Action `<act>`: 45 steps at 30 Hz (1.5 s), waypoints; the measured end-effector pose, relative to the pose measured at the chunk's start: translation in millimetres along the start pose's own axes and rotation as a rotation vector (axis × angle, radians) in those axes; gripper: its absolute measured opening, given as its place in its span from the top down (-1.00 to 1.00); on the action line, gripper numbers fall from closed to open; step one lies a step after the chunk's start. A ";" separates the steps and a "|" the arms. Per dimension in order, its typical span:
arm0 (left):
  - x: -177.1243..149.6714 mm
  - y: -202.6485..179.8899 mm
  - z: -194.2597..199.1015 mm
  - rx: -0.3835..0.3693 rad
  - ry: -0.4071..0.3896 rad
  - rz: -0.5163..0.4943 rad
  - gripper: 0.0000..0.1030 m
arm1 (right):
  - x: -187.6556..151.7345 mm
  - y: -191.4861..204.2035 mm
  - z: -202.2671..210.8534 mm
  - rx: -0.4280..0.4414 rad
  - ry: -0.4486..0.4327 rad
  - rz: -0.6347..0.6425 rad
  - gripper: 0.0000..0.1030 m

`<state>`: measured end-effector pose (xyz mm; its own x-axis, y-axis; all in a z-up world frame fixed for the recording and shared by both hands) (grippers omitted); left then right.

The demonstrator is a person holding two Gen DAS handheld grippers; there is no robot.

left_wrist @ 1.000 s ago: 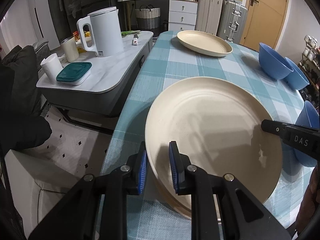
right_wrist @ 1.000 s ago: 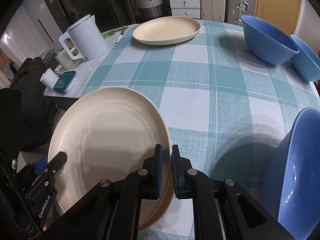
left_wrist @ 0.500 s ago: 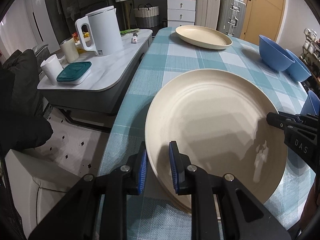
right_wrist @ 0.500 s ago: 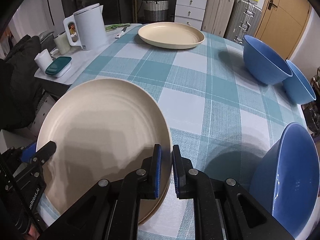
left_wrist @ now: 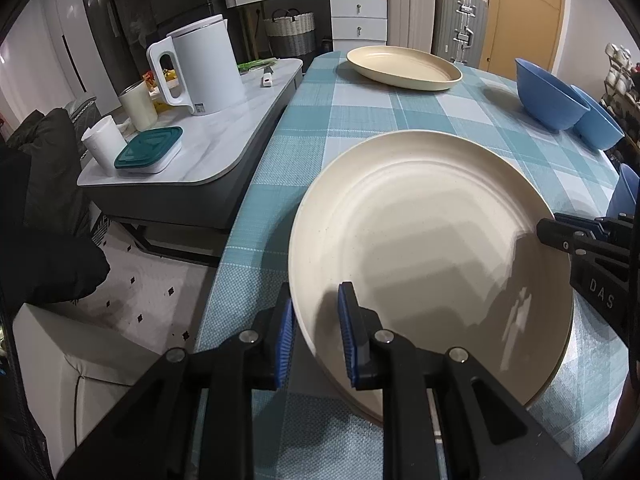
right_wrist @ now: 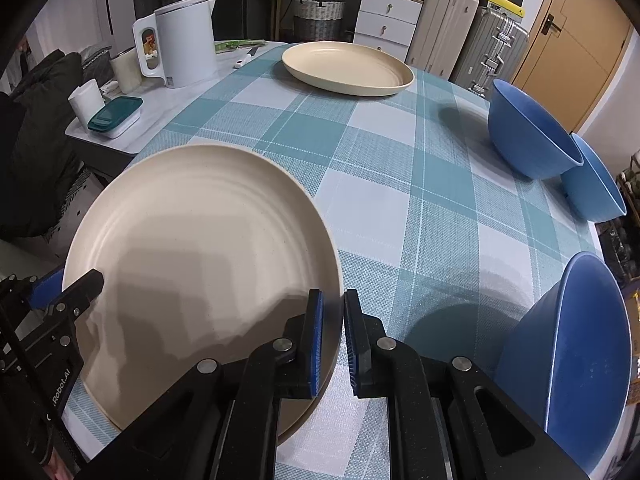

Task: Organize plates and bowls

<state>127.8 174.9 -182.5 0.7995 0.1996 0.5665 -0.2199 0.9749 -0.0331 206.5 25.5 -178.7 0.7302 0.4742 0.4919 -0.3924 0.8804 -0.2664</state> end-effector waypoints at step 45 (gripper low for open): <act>16.8 -149.7 184.5 -0.177 -0.469 -0.122 -1.00 | -125.0 -181.5 240.3 -0.100 -0.632 -0.336 -0.98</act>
<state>71.0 14.3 -16.1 0.4675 0.0578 0.8821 -0.0107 0.9982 -0.0598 52.1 -193.2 7.3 0.3272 0.1148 0.9380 -0.1287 0.9888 -0.0761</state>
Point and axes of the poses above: each gripper's, at about its wrist camera, not at the fingertips, and z roughly against the way its jaws point, y to its left, x to its top, the point moved 9 cm from there along -z, roughly the way its jaws point, and after that the axes turned 6 degrees about -x, right-handed, at the moved point
